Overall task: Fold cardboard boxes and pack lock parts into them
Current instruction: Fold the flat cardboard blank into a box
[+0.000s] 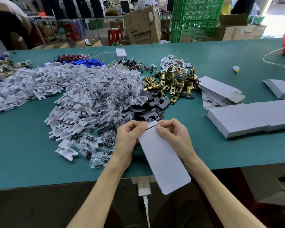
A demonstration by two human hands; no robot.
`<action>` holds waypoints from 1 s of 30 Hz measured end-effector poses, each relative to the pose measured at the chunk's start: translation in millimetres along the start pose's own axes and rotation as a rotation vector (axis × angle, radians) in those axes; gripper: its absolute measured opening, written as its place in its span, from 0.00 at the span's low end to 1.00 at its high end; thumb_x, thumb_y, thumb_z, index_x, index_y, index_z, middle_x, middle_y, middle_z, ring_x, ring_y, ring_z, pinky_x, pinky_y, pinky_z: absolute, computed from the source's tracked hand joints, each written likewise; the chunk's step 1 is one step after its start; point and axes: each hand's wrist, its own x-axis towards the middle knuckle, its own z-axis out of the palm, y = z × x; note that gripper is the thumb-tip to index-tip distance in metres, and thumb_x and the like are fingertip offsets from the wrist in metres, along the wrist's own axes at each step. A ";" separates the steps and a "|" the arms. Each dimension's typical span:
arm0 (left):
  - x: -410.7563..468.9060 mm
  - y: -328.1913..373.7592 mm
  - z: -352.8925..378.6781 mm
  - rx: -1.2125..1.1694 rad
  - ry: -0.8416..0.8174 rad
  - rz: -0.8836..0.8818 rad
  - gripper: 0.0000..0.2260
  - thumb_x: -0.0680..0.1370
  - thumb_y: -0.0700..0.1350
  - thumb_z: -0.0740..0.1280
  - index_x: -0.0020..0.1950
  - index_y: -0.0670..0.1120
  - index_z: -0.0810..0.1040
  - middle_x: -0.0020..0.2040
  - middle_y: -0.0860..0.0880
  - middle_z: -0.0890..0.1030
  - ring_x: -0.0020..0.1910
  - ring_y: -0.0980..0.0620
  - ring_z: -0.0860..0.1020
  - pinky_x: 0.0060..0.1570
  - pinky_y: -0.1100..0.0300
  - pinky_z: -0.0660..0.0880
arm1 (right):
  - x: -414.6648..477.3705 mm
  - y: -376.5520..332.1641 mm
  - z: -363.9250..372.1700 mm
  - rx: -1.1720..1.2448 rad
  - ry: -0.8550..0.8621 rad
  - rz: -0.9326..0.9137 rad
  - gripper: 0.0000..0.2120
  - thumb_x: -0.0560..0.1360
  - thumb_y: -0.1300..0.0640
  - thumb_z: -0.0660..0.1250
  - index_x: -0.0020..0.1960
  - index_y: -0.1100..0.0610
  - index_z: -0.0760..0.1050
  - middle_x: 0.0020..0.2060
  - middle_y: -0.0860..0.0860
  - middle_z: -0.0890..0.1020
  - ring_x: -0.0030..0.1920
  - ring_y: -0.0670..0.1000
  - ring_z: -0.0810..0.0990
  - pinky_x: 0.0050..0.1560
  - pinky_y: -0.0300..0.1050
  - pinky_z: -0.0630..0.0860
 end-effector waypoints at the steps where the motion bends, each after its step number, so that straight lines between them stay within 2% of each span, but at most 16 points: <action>1: 0.4 -0.4 -0.6 0.002 -0.007 0.001 0.04 0.72 0.46 0.76 0.40 0.47 0.86 0.43 0.43 0.84 0.38 0.49 0.77 0.38 0.58 0.76 | 0.0 0.5 -0.2 0.001 0.006 -0.002 0.13 0.71 0.50 0.75 0.47 0.58 0.78 0.52 0.52 0.84 0.46 0.46 0.81 0.44 0.38 0.78; 5: 1.5 -1.1 -1.2 0.011 -0.016 0.018 0.03 0.72 0.45 0.76 0.39 0.47 0.86 0.49 0.44 0.87 0.42 0.50 0.80 0.40 0.59 0.79 | 0.4 1.1 -1.2 -0.007 0.030 -0.015 0.13 0.70 0.51 0.74 0.47 0.58 0.78 0.51 0.55 0.84 0.45 0.49 0.79 0.44 0.38 0.77; 12: 0.0 -0.9 -0.3 0.051 0.003 0.036 0.04 0.72 0.46 0.76 0.39 0.48 0.85 0.51 0.41 0.87 0.42 0.50 0.79 0.39 0.59 0.78 | 0.8 0.9 0.5 -0.022 0.034 -0.027 0.13 0.70 0.50 0.74 0.47 0.59 0.77 0.50 0.56 0.83 0.43 0.48 0.78 0.42 0.37 0.76; 15: -1.0 0.2 1.4 0.052 0.013 0.028 0.04 0.71 0.46 0.76 0.39 0.47 0.85 0.48 0.40 0.85 0.41 0.47 0.78 0.39 0.57 0.77 | 0.2 0.5 1.0 -0.019 0.034 -0.028 0.13 0.70 0.51 0.74 0.46 0.59 0.77 0.46 0.53 0.84 0.40 0.45 0.78 0.40 0.36 0.76; 18: -1.4 0.9 2.1 0.048 0.027 0.020 0.05 0.71 0.47 0.75 0.40 0.45 0.84 0.45 0.39 0.83 0.42 0.44 0.76 0.40 0.53 0.73 | -0.3 1.6 2.1 -0.017 0.030 -0.033 0.13 0.70 0.51 0.74 0.47 0.59 0.78 0.38 0.45 0.82 0.37 0.42 0.77 0.37 0.34 0.75; 21: -2.0 0.2 3.4 0.068 0.014 0.028 0.05 0.71 0.46 0.74 0.40 0.45 0.84 0.45 0.40 0.83 0.43 0.44 0.75 0.42 0.52 0.72 | 0.1 3.5 1.0 -0.026 0.038 -0.040 0.12 0.72 0.52 0.74 0.48 0.59 0.78 0.36 0.43 0.81 0.36 0.42 0.77 0.37 0.34 0.74; 23: -1.9 -1.2 4.0 0.096 0.006 0.053 0.04 0.72 0.45 0.74 0.39 0.47 0.83 0.46 0.41 0.84 0.43 0.45 0.76 0.45 0.50 0.71 | 0.3 3.2 0.1 -0.014 0.044 -0.049 0.11 0.72 0.54 0.74 0.48 0.60 0.78 0.38 0.47 0.81 0.37 0.43 0.77 0.37 0.34 0.74; 26: -0.8 -3.2 3.1 0.093 0.038 0.057 0.06 0.73 0.47 0.74 0.43 0.45 0.84 0.44 0.42 0.83 0.42 0.45 0.75 0.44 0.50 0.71 | 0.0 1.4 0.0 -0.004 0.030 -0.041 0.13 0.71 0.51 0.74 0.48 0.59 0.78 0.44 0.56 0.83 0.39 0.44 0.78 0.38 0.36 0.76; 30: 0.6 -5.0 1.3 0.101 0.057 0.043 0.08 0.74 0.49 0.74 0.45 0.45 0.85 0.44 0.42 0.84 0.41 0.47 0.76 0.42 0.53 0.72 | -0.9 -0.4 0.4 -0.020 0.012 -0.043 0.12 0.71 0.51 0.74 0.47 0.58 0.78 0.47 0.57 0.83 0.41 0.48 0.79 0.40 0.41 0.76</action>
